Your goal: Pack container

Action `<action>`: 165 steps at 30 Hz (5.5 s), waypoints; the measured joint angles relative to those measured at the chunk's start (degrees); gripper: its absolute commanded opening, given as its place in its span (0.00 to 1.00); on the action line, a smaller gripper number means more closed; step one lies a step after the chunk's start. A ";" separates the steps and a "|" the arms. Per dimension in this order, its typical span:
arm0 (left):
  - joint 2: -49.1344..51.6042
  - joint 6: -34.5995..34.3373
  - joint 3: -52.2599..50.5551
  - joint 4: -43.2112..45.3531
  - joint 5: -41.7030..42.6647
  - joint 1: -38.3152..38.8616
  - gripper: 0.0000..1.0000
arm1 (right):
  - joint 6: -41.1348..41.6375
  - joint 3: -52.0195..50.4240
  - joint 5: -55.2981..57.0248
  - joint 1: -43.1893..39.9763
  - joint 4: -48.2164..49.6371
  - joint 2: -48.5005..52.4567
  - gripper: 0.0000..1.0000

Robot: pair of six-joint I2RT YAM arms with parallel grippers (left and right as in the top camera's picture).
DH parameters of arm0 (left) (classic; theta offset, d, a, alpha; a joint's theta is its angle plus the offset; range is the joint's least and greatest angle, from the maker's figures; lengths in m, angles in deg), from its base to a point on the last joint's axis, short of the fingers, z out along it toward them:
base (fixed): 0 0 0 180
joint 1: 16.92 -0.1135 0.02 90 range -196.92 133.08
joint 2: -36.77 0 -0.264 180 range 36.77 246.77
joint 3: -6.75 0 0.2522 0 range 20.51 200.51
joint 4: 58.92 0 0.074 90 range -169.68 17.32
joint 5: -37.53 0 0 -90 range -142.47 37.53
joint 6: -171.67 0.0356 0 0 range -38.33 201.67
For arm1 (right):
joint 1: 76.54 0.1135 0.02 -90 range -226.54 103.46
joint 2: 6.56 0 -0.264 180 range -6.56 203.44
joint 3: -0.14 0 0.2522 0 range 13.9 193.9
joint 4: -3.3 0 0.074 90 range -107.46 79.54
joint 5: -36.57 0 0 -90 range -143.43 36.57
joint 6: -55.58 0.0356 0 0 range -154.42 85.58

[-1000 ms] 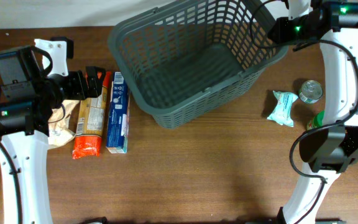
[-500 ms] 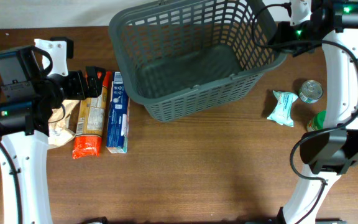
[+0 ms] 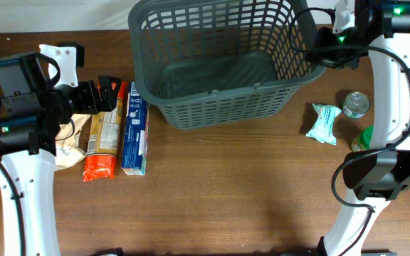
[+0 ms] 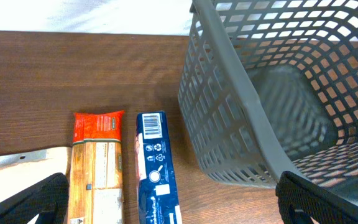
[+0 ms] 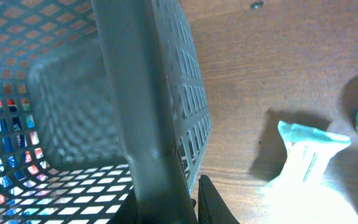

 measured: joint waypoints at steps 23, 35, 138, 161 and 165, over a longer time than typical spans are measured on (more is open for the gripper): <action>0.00 0.00 0.00 0.00 0.00 0.00 0.99 | 4.22 -1.07 8.94 0.26 -5.49 0.72 0.41; 0.04 0.00 0.00 0.00 0.00 0.00 0.99 | -3.58 9.99 5.53 -0.07 0.90 0.28 0.83; 50.36 64.70 61.24 -5.86 -35.23 39.32 0.02 | 1.49 -10.43 -2.51 -36.83 -2.49 -15.67 0.99; 60.98 51.69 62.60 -2.84 -39.30 41.64 0.99 | 1.51 -10.43 -2.51 -36.83 -2.51 -15.67 0.99; 51.15 42.99 64.11 -6.10 -39.50 41.16 0.99 | 1.53 -10.43 -2.51 -36.83 -2.49 -15.67 0.99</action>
